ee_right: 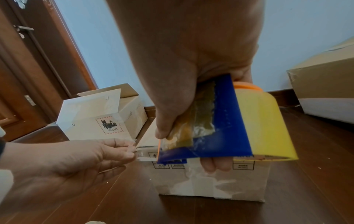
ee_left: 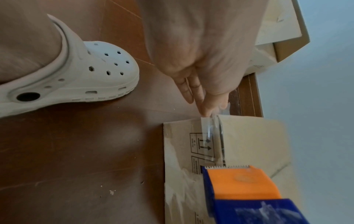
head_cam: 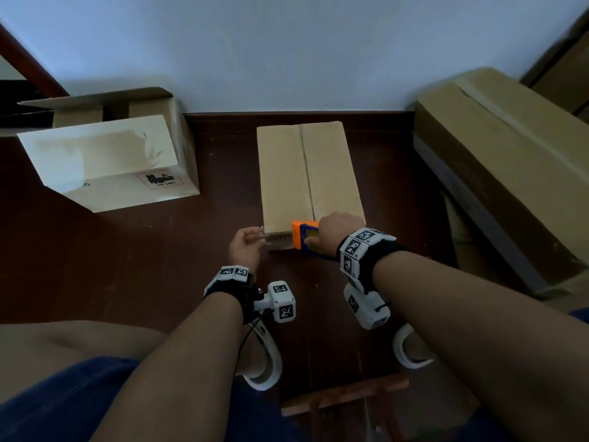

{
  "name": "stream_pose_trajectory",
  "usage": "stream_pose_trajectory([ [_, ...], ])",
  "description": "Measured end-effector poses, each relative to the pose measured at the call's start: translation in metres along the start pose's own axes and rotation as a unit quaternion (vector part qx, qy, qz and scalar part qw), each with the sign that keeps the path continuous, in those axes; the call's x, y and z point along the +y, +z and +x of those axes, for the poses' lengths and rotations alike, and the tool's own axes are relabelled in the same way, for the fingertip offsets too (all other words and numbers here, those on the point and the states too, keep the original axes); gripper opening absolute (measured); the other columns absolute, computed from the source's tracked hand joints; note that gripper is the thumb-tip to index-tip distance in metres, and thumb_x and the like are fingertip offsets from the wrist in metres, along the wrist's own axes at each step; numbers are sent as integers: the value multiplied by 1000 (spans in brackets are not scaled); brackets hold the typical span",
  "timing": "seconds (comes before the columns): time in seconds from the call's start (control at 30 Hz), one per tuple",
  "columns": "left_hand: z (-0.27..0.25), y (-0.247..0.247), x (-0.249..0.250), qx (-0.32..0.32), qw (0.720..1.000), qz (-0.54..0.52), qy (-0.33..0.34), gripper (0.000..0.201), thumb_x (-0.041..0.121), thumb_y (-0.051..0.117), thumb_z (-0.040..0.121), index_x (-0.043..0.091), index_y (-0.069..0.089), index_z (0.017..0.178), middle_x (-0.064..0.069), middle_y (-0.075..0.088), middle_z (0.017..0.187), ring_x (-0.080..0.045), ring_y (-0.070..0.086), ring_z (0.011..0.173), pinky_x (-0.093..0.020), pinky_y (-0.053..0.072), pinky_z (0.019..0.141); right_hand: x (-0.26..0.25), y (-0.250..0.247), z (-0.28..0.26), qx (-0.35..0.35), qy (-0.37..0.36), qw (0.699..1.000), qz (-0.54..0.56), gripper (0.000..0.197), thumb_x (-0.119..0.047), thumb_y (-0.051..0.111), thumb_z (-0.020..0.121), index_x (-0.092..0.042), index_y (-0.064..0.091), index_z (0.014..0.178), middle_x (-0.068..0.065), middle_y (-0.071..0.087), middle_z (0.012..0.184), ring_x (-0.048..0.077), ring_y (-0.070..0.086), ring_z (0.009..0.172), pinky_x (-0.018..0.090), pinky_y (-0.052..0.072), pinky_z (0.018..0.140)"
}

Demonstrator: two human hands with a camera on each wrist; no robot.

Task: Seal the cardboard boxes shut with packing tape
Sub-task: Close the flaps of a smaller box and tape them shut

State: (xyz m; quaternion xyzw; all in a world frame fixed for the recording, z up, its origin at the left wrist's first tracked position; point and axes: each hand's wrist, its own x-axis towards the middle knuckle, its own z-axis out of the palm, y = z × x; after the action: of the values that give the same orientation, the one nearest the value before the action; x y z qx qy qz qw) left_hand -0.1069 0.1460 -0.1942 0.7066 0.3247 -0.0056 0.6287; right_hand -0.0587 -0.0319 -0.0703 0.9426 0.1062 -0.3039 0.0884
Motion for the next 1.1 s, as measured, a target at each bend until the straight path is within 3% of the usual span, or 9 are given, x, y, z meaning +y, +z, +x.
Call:
stream_pose_trajectory([
  [0.27, 0, 0, 1, -3, 1000, -25, 8, 33, -10, 64, 81, 23, 60, 84, 2, 66, 89, -10, 62, 85, -19, 48, 77, -4, -3, 11, -21, 4, 1000, 2, 51, -60, 45, 92, -14, 53, 70, 1, 50, 65, 15, 46, 54, 24, 33, 47],
  [0.47, 3, 0, 2, -8, 1000, -25, 12, 31, -10, 64, 81, 20, 61, 85, 0, 67, 90, -10, 62, 85, -26, 50, 84, -2, -10, 23, -32, -6, 999, 14, 52, -61, 46, 91, -13, 56, 74, 1, 50, 63, 16, 47, 51, 22, 35, 46],
  [0.73, 5, -2, 2, -20, 1000, -7, 6, 28, -5, 66, 82, 22, 61, 85, 0, 66, 91, -15, 62, 91, -28, 50, 86, -2, -19, 29, -62, -8, 997, 44, 51, -58, 52, 90, -12, 50, 66, 2, 52, 66, 17, 49, 54, 25, 35, 47],
  [0.9, 5, -7, 2, -38, 999, -4, 1, 27, -2, 67, 83, 25, 64, 87, 2, 69, 92, -15, 65, 95, -24, 50, 85, -1, -14, 31, -60, -9, 997, 49, 51, -59, 52, 89, -12, 55, 70, 1, 53, 65, 17, 50, 53, 24, 36, 47],
  [1.0, 6, -12, 6, -39, 999, 38, 5, 21, 7, 70, 84, 26, 69, 93, 3, 72, 100, -13, 66, 98, -22, 50, 84, -1, -12, 29, -45, -12, 998, 45, 48, -58, 52, 89, -11, 58, 79, 0, 52, 64, 16, 48, 52, 23, 35, 46],
  [1.1, 6, -22, 13, -38, 995, 97, -3, 21, 13, 69, 86, 27, 74, 101, 5, 64, 126, -7, 60, 107, -13, 41, 84, -2, -11, 28, -40, -8, 998, 42, 48, -58, 52, 89, -12, 59, 80, 0, 52, 64, 16, 49, 52, 23, 35, 46],
])
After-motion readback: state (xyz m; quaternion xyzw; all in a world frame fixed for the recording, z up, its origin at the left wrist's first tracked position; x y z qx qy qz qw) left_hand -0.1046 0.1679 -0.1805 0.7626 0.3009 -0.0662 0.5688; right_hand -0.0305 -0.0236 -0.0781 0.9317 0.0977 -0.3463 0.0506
